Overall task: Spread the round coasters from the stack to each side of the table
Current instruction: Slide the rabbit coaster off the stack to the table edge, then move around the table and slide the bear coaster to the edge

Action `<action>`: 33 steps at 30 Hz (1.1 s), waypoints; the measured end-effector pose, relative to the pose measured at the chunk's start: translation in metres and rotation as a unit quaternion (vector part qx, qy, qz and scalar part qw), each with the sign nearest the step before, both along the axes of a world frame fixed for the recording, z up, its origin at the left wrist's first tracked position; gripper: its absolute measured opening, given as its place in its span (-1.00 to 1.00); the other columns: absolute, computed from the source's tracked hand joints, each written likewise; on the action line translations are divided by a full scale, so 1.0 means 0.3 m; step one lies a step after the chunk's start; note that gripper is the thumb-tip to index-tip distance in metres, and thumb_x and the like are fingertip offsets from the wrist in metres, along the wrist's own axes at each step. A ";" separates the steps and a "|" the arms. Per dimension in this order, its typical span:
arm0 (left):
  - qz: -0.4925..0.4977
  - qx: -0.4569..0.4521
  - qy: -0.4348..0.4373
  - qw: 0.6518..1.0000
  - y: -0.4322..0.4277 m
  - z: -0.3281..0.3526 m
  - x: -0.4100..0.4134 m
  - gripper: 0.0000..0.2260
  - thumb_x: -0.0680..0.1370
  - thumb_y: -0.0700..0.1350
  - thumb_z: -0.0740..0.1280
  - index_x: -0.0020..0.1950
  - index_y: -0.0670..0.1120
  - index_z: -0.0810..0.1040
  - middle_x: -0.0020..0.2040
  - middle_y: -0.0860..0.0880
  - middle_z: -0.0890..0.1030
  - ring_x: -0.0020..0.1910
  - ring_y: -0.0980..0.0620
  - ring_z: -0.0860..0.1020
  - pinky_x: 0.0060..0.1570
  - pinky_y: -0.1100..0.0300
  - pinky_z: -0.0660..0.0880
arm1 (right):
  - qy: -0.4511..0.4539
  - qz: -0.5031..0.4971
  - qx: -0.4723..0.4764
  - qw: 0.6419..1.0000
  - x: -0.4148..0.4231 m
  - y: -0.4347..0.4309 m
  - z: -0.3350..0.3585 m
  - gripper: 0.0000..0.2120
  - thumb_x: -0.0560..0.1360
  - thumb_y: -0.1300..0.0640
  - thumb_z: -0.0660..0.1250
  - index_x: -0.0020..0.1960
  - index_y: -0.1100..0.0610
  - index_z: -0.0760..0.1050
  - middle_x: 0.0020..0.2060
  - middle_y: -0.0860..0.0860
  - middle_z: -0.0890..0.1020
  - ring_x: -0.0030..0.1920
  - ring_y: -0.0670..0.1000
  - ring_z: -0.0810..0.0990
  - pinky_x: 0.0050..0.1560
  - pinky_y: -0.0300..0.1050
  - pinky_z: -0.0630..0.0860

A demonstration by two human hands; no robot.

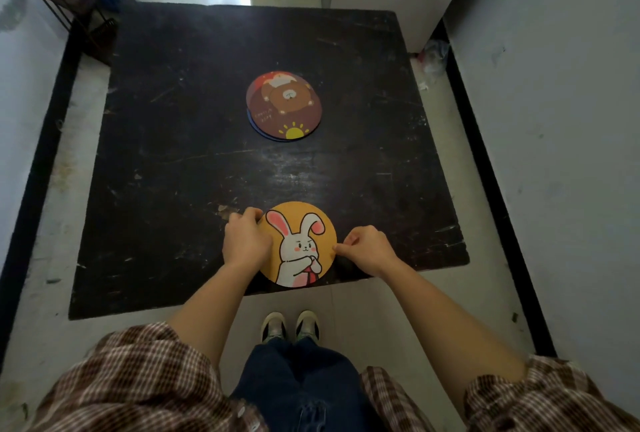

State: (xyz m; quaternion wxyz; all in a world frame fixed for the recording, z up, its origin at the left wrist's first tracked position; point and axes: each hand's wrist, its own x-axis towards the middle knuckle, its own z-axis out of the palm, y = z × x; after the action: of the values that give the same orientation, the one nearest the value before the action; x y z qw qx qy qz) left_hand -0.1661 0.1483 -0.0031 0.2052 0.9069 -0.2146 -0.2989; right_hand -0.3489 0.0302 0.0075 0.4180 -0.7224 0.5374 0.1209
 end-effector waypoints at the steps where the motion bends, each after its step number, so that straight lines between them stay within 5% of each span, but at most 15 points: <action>1: -0.017 -0.006 -0.002 1.000 -0.021 0.012 -0.008 -0.64 0.48 -0.18 0.31 0.27 -0.03 0.44 0.25 -0.15 0.41 0.16 -0.13 0.46 -0.02 0.05 0.45 | -0.004 -0.002 -0.009 1.000 -0.007 -0.012 0.014 -0.77 0.39 -0.08 0.44 -0.22 0.07 0.54 -0.31 -0.05 0.58 -0.24 -0.06 0.54 -0.28 -0.12 0.48; 13: -0.182 -0.036 -0.003 0.983 -0.359 0.150 -0.258 -0.63 0.51 -0.04 0.25 0.30 -0.09 0.41 0.31 -0.19 0.37 0.31 -0.21 0.26 0.24 -0.03 0.29 | 0.004 0.009 -0.113 0.994 -0.208 -0.283 0.143 -0.55 0.41 -0.18 0.37 0.21 0.02 0.48 0.19 0.04 0.55 0.16 0.07 0.52 0.16 0.05 0.46; 26: -0.048 -0.037 -0.010 0.998 -0.742 0.156 -0.756 -0.62 0.54 -0.02 0.17 0.32 -0.11 0.39 0.37 -0.19 0.33 0.33 -0.19 0.25 0.25 -0.09 0.32 | 0.029 0.203 -0.187 0.961 -0.592 -0.755 0.156 -0.43 0.47 -0.17 0.28 0.40 0.03 0.33 0.36 0.09 0.43 0.34 0.13 0.38 0.29 0.17 0.36; 33: -0.008 -0.005 -0.032 0.999 -0.868 0.170 -0.835 -0.63 0.56 -0.01 0.15 0.31 -0.13 0.38 0.35 -0.21 0.36 0.30 -0.20 0.28 0.20 -0.08 0.33 | 0.055 0.293 -0.201 0.933 -0.576 -0.959 0.153 -0.41 0.47 -0.19 0.25 0.42 0.05 0.30 0.37 0.12 0.41 0.35 0.16 0.35 0.31 0.18 0.32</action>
State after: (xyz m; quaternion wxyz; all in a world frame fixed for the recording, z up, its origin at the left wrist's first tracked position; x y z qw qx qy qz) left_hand -0.4165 -0.1120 0.0479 0.1999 0.9132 -0.2301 -0.2703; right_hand -0.5219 -0.2576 0.0533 0.1793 -0.9090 0.3369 0.1673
